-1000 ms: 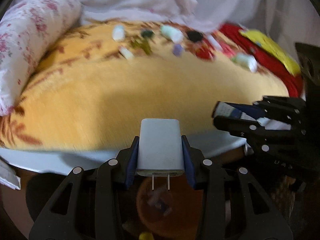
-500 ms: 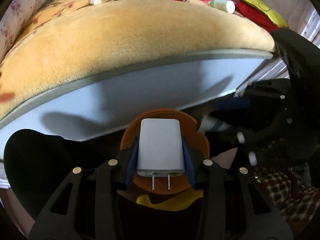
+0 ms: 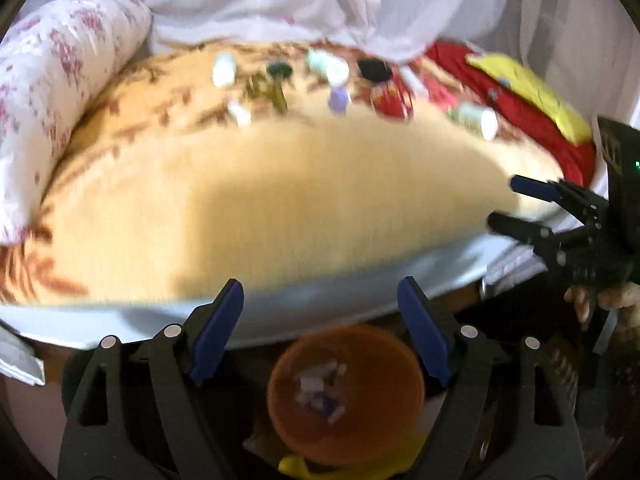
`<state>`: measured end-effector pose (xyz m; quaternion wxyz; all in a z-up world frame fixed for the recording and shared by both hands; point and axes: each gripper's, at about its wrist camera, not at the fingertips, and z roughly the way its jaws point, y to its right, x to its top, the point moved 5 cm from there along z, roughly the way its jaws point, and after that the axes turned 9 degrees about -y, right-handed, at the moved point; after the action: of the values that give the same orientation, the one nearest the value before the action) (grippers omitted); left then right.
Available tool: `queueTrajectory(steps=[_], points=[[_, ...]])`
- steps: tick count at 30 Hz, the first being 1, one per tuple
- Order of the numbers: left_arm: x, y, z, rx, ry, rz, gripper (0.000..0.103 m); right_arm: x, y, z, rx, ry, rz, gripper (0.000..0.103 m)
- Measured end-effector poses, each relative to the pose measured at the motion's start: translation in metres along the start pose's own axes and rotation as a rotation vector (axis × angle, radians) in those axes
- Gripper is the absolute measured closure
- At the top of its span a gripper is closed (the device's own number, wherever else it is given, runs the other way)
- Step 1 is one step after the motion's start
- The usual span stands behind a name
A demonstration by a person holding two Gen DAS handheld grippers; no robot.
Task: Collect trash
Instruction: 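Grasp the red ornament with the left tool while the right tool grasps the white-green pump jar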
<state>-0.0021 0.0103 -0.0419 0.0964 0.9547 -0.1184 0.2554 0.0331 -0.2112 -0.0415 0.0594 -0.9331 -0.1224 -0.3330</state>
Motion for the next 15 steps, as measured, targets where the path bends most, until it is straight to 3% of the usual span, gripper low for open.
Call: queueTrajectory(steps=[6, 10, 15], points=[[0.052, 0.009, 0.009, 0.012, 0.079, -0.026, 0.025, 0.047, 0.103, 0.01, -0.214, 0.059, 0.159, 0.017], [0.068, 0.012, 0.019, -0.004, 0.077, -0.036, 0.025, 0.066, 0.145, 0.036, -0.247, 0.017, 0.232, 0.017], [0.079, 0.02, 0.031, -0.004, 0.071, -0.018, 0.025, 0.083, 0.164, 0.068, -0.278, -0.038, 0.225, 0.017]])
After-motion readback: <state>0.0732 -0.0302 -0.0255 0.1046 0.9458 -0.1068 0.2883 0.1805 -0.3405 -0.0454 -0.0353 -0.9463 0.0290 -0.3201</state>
